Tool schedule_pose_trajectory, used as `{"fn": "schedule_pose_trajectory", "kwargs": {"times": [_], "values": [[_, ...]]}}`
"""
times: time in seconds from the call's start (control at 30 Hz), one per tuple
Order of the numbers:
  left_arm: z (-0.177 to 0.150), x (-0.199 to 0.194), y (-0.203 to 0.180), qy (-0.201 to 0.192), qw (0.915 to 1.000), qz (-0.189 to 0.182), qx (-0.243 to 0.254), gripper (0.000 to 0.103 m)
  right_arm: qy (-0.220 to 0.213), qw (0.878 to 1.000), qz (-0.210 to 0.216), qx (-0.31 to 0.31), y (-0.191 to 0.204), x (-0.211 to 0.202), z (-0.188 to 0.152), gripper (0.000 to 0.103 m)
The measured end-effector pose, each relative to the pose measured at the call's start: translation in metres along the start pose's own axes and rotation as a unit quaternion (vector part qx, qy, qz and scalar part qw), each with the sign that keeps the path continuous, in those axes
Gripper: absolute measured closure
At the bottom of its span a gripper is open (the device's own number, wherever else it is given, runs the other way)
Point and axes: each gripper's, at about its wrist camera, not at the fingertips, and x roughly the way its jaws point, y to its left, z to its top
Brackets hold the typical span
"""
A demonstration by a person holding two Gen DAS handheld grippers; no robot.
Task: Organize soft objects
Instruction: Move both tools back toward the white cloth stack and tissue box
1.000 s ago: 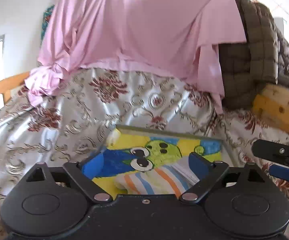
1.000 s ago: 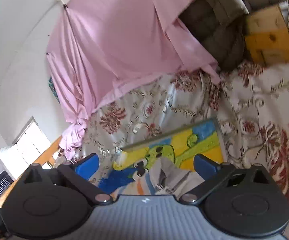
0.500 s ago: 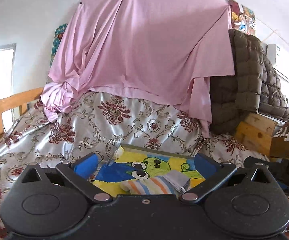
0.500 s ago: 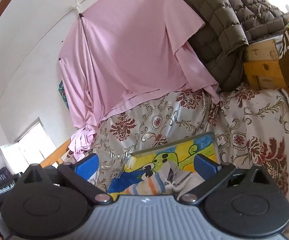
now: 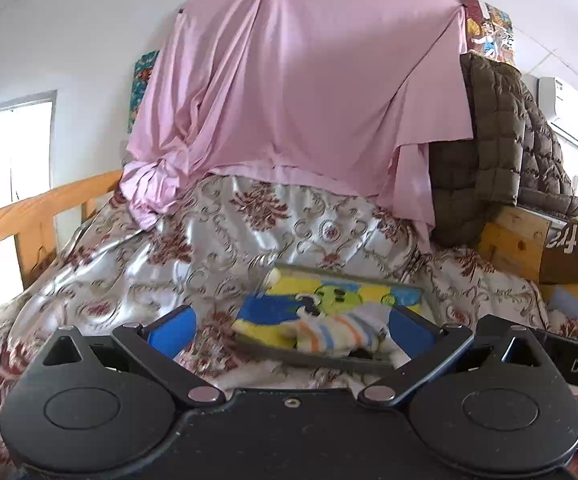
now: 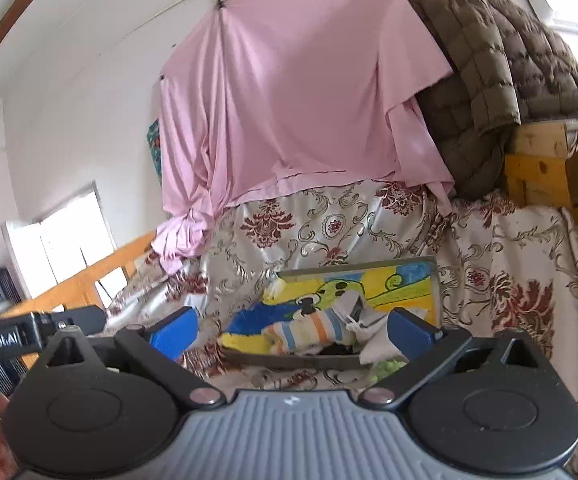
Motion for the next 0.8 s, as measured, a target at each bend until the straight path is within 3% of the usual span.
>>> {"fn": "schedule_pose_trajectory", "kwargs": {"times": [0.27,0.8], "values": [[-0.034,-0.019,0.03,0.028,0.9994,0.02,0.003,0.001,0.002,0.999,0.002,-0.046,0.02,-0.02,-0.036,0.0],[-0.108,-0.013,0.053,0.119,0.9907,0.053,0.038,0.001,0.116,0.986,0.035,-0.117,0.052,0.011,-0.091,0.0]]}}
